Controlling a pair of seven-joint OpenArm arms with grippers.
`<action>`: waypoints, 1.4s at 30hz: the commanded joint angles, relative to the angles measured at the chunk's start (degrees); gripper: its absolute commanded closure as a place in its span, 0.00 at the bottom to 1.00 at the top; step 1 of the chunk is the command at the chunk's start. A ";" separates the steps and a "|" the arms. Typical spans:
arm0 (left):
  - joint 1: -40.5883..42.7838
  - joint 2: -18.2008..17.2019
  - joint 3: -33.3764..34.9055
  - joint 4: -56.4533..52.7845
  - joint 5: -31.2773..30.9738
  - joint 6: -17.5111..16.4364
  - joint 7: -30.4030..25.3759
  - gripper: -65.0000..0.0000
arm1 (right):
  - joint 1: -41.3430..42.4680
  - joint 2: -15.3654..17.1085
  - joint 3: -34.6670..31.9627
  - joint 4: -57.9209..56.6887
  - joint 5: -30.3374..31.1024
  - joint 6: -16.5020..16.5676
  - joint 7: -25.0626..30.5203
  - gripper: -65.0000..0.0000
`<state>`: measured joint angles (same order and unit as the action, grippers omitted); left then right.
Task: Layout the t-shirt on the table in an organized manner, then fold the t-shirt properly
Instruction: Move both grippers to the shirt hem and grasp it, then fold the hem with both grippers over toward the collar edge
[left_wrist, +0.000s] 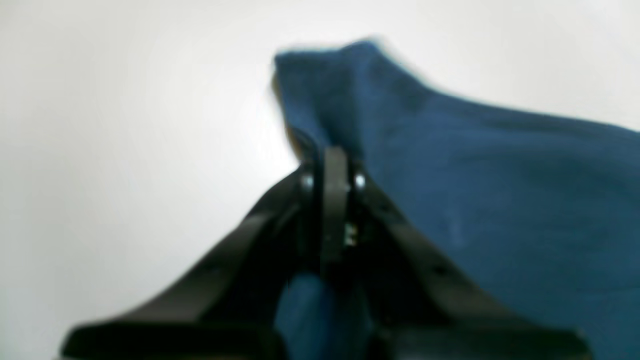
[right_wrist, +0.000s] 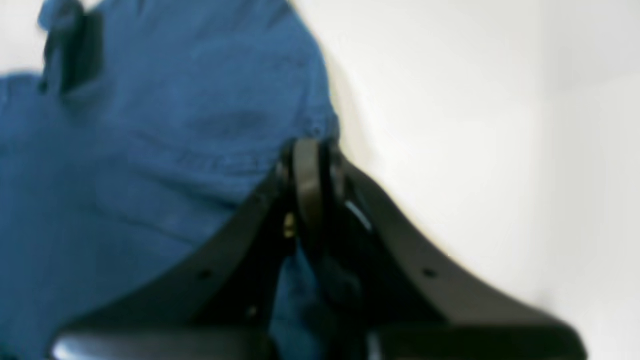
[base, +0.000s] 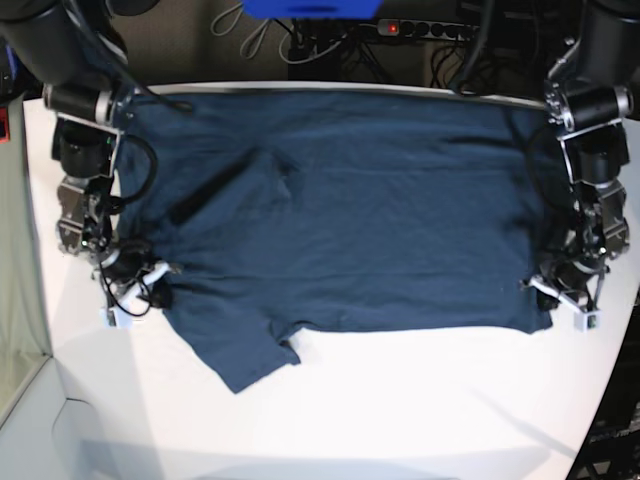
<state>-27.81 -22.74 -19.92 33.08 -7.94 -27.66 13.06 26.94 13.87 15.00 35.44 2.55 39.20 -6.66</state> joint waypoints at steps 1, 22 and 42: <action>-0.45 -1.21 -1.57 3.53 -0.71 -0.43 -0.53 1.00 | 0.36 0.68 0.16 3.46 2.07 0.80 0.11 1.00; 18.36 6.96 -14.23 37.91 -0.71 -0.87 8.43 1.00 | -26.28 -3.27 0.86 57.79 5.76 0.80 -19.85 1.00; 25.57 9.69 -27.51 46.52 -0.71 -8.96 15.03 1.00 | -37.09 -8.90 11.59 62.80 5.76 0.80 -19.85 1.00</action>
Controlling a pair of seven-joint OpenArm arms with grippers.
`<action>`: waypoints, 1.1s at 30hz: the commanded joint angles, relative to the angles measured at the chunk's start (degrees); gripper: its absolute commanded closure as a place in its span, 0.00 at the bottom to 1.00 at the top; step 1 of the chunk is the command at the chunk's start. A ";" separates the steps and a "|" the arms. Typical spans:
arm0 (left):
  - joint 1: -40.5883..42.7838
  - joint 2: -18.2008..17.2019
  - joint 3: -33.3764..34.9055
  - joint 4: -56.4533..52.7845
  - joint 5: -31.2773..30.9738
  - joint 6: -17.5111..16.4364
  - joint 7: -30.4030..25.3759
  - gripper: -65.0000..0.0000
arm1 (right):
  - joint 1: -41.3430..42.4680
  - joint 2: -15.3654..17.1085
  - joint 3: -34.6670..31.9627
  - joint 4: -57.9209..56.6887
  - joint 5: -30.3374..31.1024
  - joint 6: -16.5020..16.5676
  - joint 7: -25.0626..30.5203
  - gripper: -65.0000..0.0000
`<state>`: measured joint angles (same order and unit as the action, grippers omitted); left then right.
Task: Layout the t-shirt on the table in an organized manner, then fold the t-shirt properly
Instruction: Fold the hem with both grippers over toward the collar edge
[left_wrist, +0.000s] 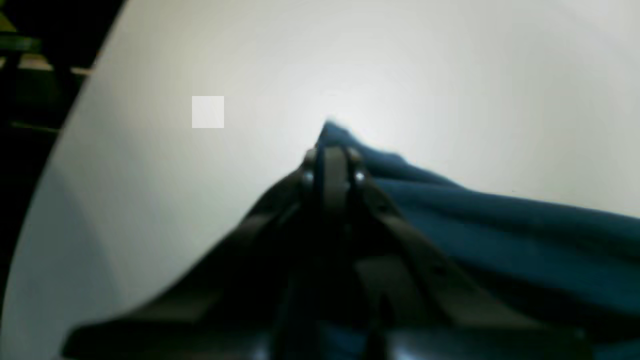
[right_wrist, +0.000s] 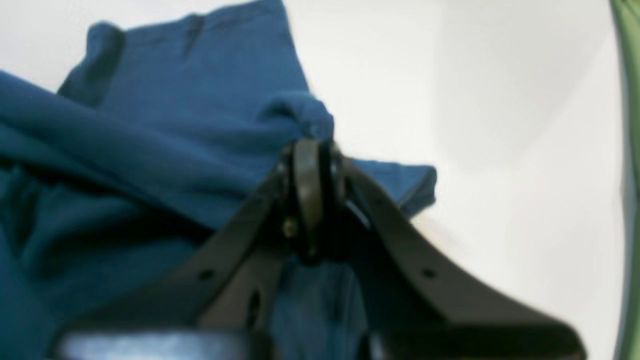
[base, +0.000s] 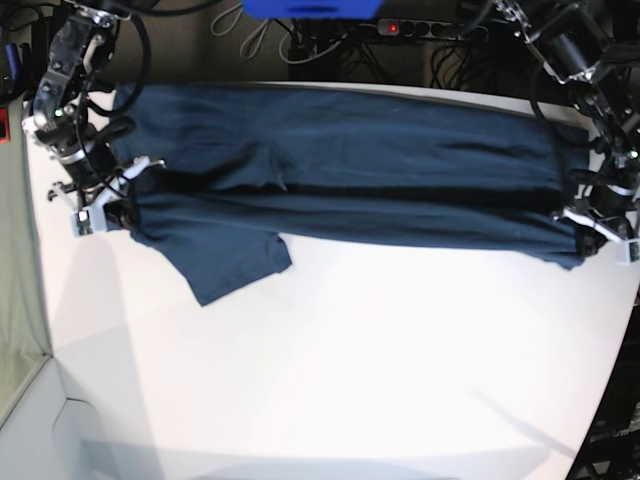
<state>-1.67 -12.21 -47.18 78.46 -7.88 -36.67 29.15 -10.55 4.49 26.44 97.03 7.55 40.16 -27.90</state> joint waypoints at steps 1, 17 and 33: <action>0.22 -0.67 -0.69 1.85 -0.78 0.05 -1.06 1.00 | -0.14 0.48 0.16 1.21 0.76 -0.16 1.39 1.00; 10.68 0.03 -1.22 6.51 -0.87 -0.04 -1.06 1.00 | -5.41 0.48 -0.02 0.94 0.76 -0.16 1.39 1.00; 10.60 -1.02 -0.69 -4.74 -0.25 -3.33 1.75 1.00 | -7.43 0.65 -0.02 -1.34 0.58 -0.16 1.31 1.00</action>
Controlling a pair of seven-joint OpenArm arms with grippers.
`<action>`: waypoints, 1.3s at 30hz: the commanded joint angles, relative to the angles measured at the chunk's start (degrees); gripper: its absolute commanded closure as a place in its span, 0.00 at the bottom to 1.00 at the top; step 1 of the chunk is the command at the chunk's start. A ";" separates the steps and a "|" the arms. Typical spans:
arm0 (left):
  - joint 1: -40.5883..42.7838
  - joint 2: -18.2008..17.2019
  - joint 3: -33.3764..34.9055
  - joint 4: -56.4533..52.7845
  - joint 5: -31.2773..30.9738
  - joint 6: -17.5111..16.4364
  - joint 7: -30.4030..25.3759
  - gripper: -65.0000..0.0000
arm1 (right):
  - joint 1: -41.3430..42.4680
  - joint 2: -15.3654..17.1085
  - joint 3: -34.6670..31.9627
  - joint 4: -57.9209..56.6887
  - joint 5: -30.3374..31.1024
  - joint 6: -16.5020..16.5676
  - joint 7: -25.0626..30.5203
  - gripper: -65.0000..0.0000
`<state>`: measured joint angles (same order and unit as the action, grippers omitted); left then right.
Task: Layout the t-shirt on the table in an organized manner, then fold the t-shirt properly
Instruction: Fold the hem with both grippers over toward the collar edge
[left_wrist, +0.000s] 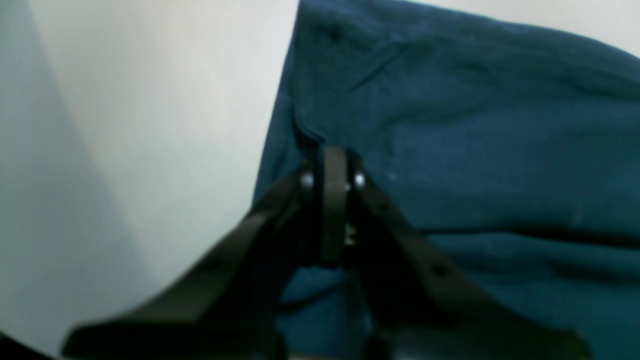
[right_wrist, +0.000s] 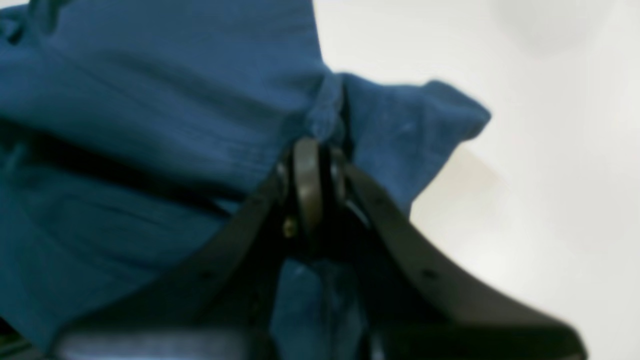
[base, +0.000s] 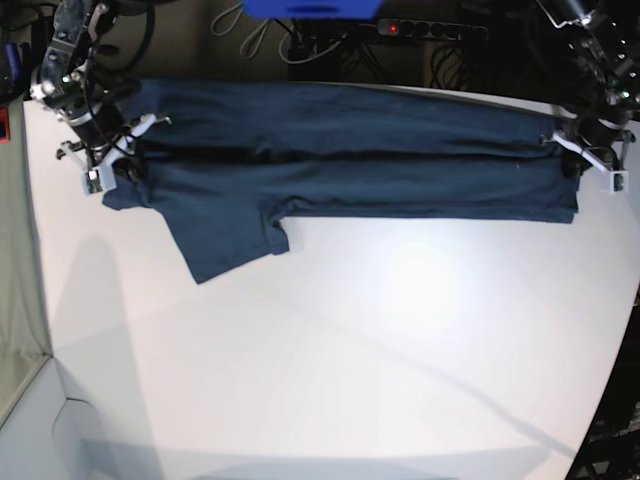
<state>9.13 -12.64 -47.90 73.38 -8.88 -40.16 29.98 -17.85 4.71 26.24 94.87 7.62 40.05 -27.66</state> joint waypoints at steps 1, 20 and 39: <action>-0.29 -0.59 0.03 -0.29 0.75 0.16 0.92 1.00 | -0.31 0.43 0.18 0.38 0.51 -0.05 1.07 1.00; -0.55 -0.59 0.03 -1.08 0.75 0.16 1.19 0.96 | -5.41 2.63 2.99 5.57 0.69 -0.05 1.07 0.38; -0.55 -0.59 0.03 -0.55 0.75 0.16 0.92 0.54 | 11.56 0.26 -3.25 5.13 0.51 -0.05 -11.94 0.38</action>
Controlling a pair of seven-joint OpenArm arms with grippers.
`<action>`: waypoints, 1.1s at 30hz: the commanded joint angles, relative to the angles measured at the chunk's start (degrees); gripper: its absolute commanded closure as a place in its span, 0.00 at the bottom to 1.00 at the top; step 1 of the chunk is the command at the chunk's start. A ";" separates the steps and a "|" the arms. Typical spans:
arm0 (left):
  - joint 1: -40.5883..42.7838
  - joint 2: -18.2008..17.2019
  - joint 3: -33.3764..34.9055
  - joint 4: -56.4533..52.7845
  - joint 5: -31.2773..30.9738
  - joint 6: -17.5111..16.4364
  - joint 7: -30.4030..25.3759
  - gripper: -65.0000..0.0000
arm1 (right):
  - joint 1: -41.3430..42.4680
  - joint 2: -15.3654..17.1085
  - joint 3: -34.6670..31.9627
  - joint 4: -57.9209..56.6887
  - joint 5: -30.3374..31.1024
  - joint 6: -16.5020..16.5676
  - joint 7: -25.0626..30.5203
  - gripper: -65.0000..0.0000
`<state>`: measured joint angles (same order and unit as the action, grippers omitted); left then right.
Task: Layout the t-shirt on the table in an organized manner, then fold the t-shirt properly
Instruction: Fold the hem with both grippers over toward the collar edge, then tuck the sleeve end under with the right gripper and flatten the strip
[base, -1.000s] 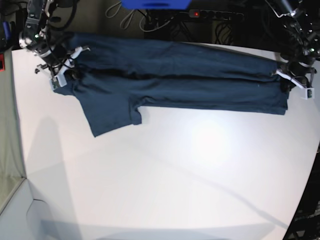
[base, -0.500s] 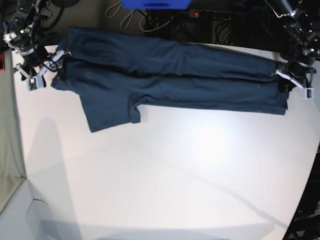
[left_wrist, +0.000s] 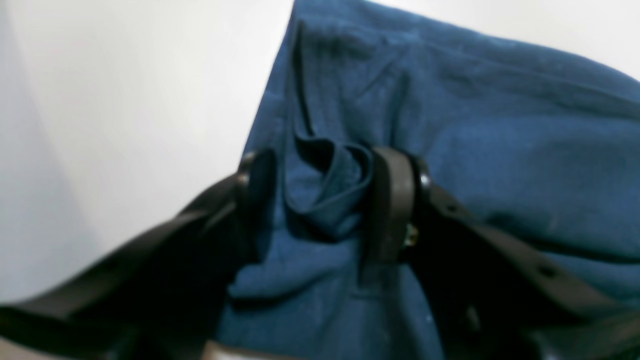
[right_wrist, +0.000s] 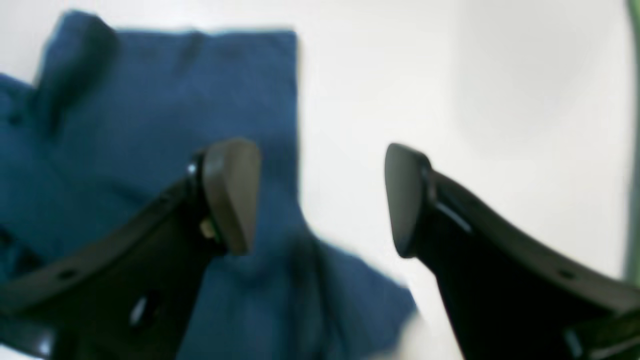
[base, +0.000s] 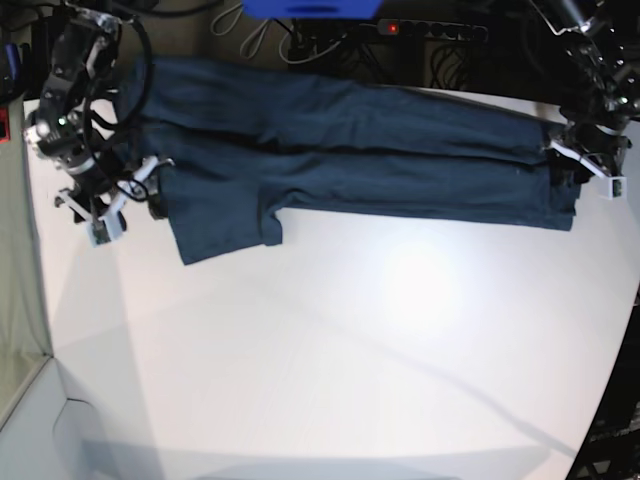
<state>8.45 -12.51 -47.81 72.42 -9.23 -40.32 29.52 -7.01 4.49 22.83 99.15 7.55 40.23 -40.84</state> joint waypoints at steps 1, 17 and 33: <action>0.12 -0.72 -0.06 0.32 1.10 0.32 1.38 0.54 | 2.74 0.48 -0.81 -0.74 0.58 -0.23 0.36 0.38; 0.12 -0.72 -0.41 0.24 1.10 0.32 1.73 0.54 | 16.63 0.65 -3.97 -28.69 0.49 -0.23 1.76 0.39; 0.04 -0.72 -0.14 0.24 1.10 0.32 1.73 0.54 | 14.35 -0.40 -7.84 -27.02 0.58 -0.23 2.91 1.00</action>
<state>8.54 -12.53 -47.90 72.36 -9.23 -40.32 29.58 7.05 3.75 14.92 71.64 9.34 39.81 -36.71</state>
